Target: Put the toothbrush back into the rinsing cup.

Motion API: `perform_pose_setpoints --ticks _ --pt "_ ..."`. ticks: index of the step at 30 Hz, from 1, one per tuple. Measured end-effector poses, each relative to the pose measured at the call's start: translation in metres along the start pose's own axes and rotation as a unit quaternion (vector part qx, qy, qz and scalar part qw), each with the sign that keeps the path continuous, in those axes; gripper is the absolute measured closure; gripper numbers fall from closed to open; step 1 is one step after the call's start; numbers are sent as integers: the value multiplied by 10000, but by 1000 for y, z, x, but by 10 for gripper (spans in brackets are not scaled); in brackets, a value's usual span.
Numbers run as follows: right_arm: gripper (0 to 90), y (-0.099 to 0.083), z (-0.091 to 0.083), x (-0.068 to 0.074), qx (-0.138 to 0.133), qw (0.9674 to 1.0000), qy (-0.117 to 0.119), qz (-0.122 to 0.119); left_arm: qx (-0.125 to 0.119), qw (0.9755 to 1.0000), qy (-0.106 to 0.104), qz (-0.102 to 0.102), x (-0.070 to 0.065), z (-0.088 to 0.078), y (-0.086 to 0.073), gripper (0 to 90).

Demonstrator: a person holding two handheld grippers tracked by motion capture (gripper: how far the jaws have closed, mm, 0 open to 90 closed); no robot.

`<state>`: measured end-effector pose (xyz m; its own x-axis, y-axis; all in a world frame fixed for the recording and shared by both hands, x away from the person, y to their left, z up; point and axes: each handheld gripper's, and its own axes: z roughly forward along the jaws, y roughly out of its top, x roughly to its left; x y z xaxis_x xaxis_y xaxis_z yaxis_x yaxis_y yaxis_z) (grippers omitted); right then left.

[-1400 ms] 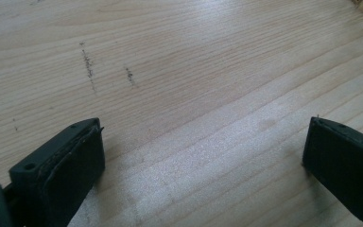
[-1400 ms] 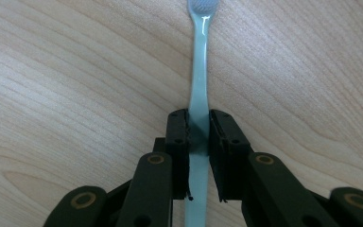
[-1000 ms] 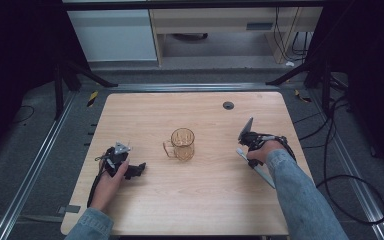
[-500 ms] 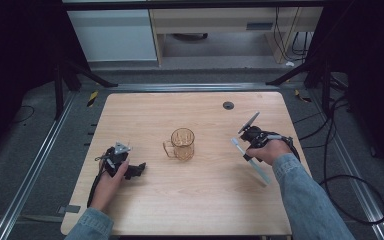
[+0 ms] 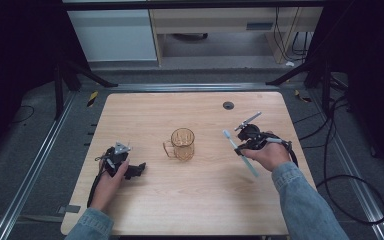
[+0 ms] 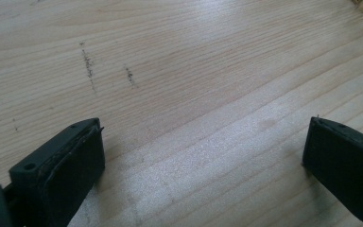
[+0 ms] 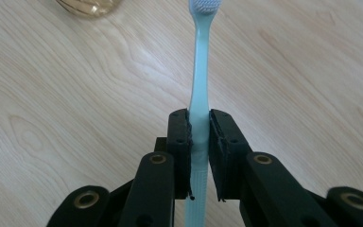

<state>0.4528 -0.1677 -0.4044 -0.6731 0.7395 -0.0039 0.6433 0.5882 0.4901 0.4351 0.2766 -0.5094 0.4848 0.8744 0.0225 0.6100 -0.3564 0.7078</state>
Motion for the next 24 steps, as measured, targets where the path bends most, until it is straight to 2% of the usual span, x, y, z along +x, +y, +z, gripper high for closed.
perform_pose_setpoints --ticks 1,4,6,12,21,24 --pt "792 0 1 4 -159 9998 2 -73 2 10000 0 2 0 0 0 0" --pt "793 1 1 8 -287 9995 18 -116 2 10000 0 2 0 0 0 0" --pt "792 1 -1 14 -474 9987 39 -180 1 10000 -1 2 0 0 0 0" --pt "793 1 -3 26 -719 9970 68 -272 1 10000 -2 2 0 0 0 0" --pt "792 3 -5 47 -895 9946 133 -512 1 10000 -1 4 0 0 0 0" --pt "792 3 -3 59 -932 9934 181 -641 1 10000 -1 3 0 0 0 0"
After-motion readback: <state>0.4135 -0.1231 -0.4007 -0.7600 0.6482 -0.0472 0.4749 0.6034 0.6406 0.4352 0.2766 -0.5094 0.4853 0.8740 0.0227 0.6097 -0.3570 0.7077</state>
